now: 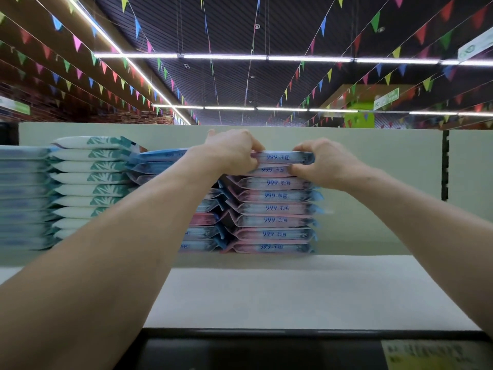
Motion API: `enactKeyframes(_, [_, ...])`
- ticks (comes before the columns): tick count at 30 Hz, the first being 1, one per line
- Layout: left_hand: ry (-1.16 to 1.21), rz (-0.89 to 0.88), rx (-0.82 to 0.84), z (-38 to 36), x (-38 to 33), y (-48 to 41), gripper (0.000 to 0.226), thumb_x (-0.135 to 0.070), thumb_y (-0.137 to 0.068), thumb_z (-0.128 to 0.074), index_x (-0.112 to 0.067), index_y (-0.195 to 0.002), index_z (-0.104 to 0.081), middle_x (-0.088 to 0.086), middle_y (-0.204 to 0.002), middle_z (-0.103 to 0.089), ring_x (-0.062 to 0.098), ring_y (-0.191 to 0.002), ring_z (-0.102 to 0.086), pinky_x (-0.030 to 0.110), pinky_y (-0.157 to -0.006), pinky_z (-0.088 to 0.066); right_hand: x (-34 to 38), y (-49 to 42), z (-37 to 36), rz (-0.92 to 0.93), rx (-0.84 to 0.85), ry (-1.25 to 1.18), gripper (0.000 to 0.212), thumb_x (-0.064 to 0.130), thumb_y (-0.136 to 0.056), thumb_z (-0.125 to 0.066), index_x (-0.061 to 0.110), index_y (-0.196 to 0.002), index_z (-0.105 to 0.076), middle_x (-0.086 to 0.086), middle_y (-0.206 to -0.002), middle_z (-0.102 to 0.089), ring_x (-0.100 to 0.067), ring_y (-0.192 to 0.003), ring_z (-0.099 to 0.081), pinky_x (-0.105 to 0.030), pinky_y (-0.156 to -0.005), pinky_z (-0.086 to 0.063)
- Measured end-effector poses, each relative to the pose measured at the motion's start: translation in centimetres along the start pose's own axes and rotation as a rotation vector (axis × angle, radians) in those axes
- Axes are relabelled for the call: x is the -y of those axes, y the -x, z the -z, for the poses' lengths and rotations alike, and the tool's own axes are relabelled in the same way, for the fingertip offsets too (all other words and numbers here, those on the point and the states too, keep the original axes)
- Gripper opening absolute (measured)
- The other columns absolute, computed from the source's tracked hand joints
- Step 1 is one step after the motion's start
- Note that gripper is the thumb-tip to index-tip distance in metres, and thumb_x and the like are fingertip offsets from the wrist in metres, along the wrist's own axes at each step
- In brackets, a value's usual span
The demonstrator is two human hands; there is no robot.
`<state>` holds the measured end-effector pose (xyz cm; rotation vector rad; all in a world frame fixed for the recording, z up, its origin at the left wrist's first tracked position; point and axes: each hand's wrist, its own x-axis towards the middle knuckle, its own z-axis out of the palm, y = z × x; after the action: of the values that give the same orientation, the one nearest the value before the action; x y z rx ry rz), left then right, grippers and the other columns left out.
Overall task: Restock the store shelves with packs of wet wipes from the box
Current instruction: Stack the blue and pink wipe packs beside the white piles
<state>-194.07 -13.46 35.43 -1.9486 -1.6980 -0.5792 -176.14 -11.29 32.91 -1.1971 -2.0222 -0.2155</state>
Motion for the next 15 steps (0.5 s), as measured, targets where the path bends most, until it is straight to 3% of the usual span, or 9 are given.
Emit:
enactKeyframes(3, [-0.013,0.038,0.090,0.6,0.7,0.1,0.043,-0.032,-0.094,-0.049,-0.035,-0.137,-0.049,-0.005,-0.133,-0.055,0.024,-0.126,-0.048,0.058,-0.111,-0.025,0.1,0.2,0.5,-0.021,0.023,-0.027,0.056,0.030,-0.090,-0.063,0.016,-0.141,-0.045,-0.006,-0.139,-0.050,-0.023,-0.124,-0.048,-0.032,-0.104,-0.035])
enactKeyframes(5, [0.013,0.083,0.113,0.9,1.1,0.0,0.050,-0.025,-0.092,-0.049,-0.037,-0.140,-0.043,0.000,-0.138,-0.052,0.026,-0.121,-0.052,0.054,-0.109,-0.034,0.0,0.3,0.5,-0.026,0.026,-0.022,0.050,0.028,-0.092,-0.061,0.014,-0.138,-0.048,-0.007,-0.135,-0.054,-0.024,-0.120,-0.050,-0.031,-0.100,-0.037])
enactKeyframes(8, [0.006,0.096,0.122,1.2,1.2,0.0,0.043,-0.019,-0.092,-0.048,-0.039,-0.130,-0.054,0.002,-0.116,-0.068,0.021,-0.095,-0.063,0.049,-0.101,-0.044,0.2,0.3,0.3,-0.109,0.080,-0.032,0.049,0.034,-0.094,-0.058,0.015,-0.138,-0.046,-0.006,-0.121,-0.057,-0.026,-0.104,-0.056,-0.033,-0.088,-0.046])
enactKeyframes(11, [0.060,0.103,0.100,1.2,1.1,0.4,0.042,-0.009,-0.091,-0.045,-0.035,-0.116,-0.066,0.001,-0.102,-0.070,0.022,-0.088,-0.067,0.043,-0.089,-0.053,0.3,0.2,0.2,-0.263,0.174,-0.222,0.061,0.044,-0.095,-0.052,0.020,-0.147,-0.030,-0.004,-0.111,-0.052,-0.024,-0.088,-0.061,-0.039,-0.075,-0.057])
enactKeyframes(15, [0.083,0.101,0.056,0.9,1.1,0.4,0.040,-0.008,-0.091,-0.047,-0.034,-0.112,-0.068,-0.002,-0.095,-0.069,0.023,-0.090,-0.063,0.046,-0.097,-0.046,0.1,0.0,-0.2,-0.316,0.224,-0.338,0.056,0.044,-0.097,-0.047,0.021,-0.145,-0.029,-0.004,-0.102,-0.056,-0.023,-0.080,-0.064,-0.038,-0.066,-0.059])
